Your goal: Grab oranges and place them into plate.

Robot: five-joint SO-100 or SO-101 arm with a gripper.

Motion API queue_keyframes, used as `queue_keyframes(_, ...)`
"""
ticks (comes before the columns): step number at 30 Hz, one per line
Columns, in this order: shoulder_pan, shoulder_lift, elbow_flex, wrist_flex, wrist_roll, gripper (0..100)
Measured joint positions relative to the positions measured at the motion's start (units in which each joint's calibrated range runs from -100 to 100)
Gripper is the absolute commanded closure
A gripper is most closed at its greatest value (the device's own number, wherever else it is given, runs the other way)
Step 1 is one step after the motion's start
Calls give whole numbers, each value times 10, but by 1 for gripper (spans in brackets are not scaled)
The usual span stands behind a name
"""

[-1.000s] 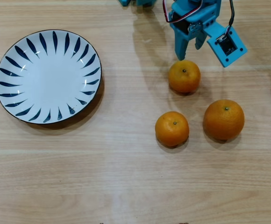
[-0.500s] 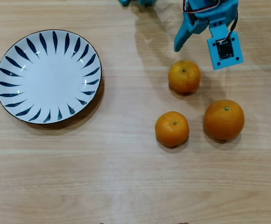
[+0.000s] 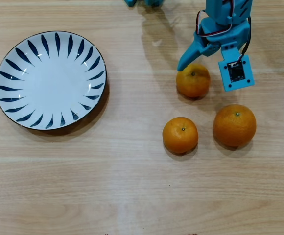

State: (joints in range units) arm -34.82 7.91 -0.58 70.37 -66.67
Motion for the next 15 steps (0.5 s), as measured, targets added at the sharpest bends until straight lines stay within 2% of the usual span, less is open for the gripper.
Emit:
queue_keyframes(9, 12, 3, 105, -103, 0, 56)
queue_keyframes(15, 23, 38, 120, -158, 0, 56)
